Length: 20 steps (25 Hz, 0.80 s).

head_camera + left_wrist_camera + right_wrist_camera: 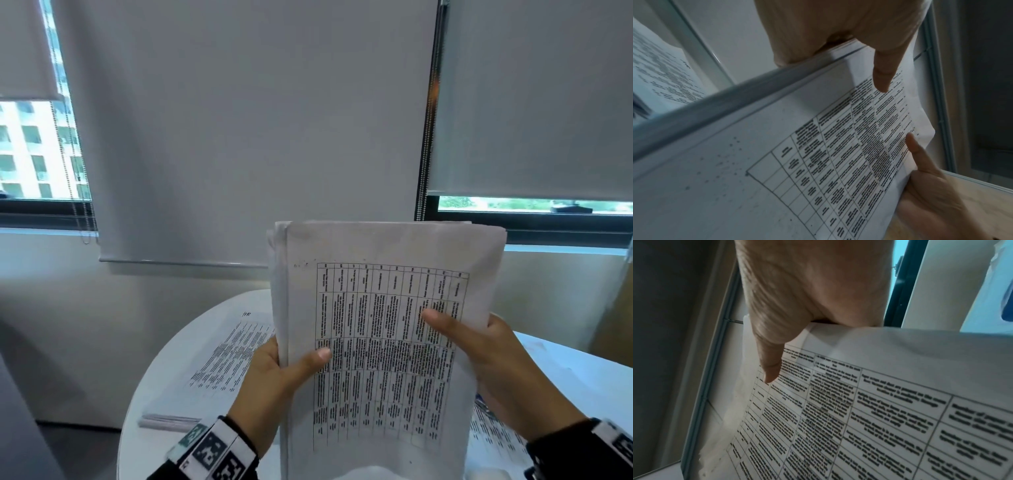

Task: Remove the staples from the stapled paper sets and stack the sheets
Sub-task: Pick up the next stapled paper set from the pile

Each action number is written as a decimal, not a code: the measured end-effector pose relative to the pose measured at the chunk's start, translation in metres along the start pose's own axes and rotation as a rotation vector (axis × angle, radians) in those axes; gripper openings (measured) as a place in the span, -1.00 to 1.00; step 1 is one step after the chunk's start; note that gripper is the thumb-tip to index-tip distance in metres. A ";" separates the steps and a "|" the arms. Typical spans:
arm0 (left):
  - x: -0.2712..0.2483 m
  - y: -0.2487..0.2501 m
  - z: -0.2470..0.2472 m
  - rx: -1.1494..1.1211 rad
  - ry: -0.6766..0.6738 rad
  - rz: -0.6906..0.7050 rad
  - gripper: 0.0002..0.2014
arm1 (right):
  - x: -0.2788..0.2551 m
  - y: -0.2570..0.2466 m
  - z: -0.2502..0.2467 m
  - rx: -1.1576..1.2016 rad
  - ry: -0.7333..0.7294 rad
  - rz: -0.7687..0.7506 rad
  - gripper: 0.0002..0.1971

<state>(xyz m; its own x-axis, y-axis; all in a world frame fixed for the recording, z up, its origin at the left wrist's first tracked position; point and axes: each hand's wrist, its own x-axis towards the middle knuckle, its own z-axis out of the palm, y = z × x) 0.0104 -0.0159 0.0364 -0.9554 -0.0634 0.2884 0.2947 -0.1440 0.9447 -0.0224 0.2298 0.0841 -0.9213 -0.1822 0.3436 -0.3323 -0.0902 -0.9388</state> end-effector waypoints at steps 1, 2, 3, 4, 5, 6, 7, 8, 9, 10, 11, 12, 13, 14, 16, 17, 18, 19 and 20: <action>0.000 0.000 0.000 0.020 -0.017 -0.005 -0.43 | 0.000 0.001 0.000 0.026 -0.014 0.010 -0.52; 0.001 0.001 -0.001 0.025 -0.026 -0.001 -0.44 | 0.001 0.001 -0.001 0.053 -0.018 0.019 -0.50; 0.002 0.002 -0.003 0.018 -0.026 0.006 -0.43 | 0.003 0.002 -0.004 0.077 -0.013 0.026 -0.47; 0.004 0.003 -0.006 0.011 -0.028 0.012 -0.41 | 0.005 0.003 -0.007 0.085 -0.008 0.027 -0.44; 0.006 0.004 -0.009 0.010 -0.040 0.015 -0.40 | 0.006 0.003 -0.009 0.080 -0.017 0.025 -0.40; 0.008 0.005 -0.010 0.016 -0.066 0.011 -0.41 | 0.007 0.005 -0.009 0.063 -0.026 0.027 -0.39; 0.009 0.006 -0.008 0.031 -0.094 0.001 -0.43 | 0.009 0.007 -0.007 0.034 -0.033 0.028 -0.40; 0.009 0.005 -0.005 0.045 -0.109 -0.012 -0.45 | 0.010 0.008 -0.004 -0.002 -0.029 0.020 -0.43; 0.010 0.006 -0.002 0.049 -0.092 -0.029 -0.47 | 0.012 0.010 0.000 -0.035 -0.013 0.007 -0.46; 0.011 0.008 0.002 0.045 -0.057 -0.036 -0.51 | 0.015 0.010 0.003 -0.058 0.007 -0.008 -0.48; 0.014 0.010 0.004 0.048 -0.019 -0.026 -0.57 | 0.018 0.008 0.006 -0.063 0.027 -0.020 -0.51; 0.017 0.014 0.005 0.065 0.007 0.001 -0.64 | 0.021 0.004 0.007 -0.051 0.050 -0.028 -0.54; 0.021 0.019 0.004 0.092 0.027 0.034 -0.69 | 0.024 0.000 0.007 -0.031 0.071 -0.035 -0.56; 0.024 0.024 0.002 0.115 0.041 0.073 -0.71 | 0.025 -0.005 0.006 -0.018 0.088 -0.039 -0.56; 0.026 0.029 -0.001 0.128 0.070 0.124 -0.65 | 0.025 -0.010 0.005 -0.004 0.075 -0.053 -0.57; 0.024 0.028 -0.002 0.137 0.078 0.127 -0.57 | 0.024 -0.008 0.006 0.005 0.059 -0.059 -0.55; 0.022 0.023 -0.003 0.151 0.074 0.113 -0.48 | 0.021 -0.005 0.007 0.010 0.045 -0.056 -0.52; 0.019 0.017 -0.003 0.170 0.059 0.076 -0.39 | 0.019 -0.001 0.008 0.008 0.037 -0.053 -0.48; 0.017 0.011 -0.003 0.186 0.040 0.031 -0.30 | 0.017 0.001 0.009 0.001 0.026 -0.047 -0.47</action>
<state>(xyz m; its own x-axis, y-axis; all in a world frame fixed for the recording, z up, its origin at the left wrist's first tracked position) -0.0021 -0.0218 0.0515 -0.9433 -0.1050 0.3149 0.3120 0.0434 0.9491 -0.0368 0.2178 0.0893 -0.9095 -0.1519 0.3870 -0.3756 -0.0993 -0.9215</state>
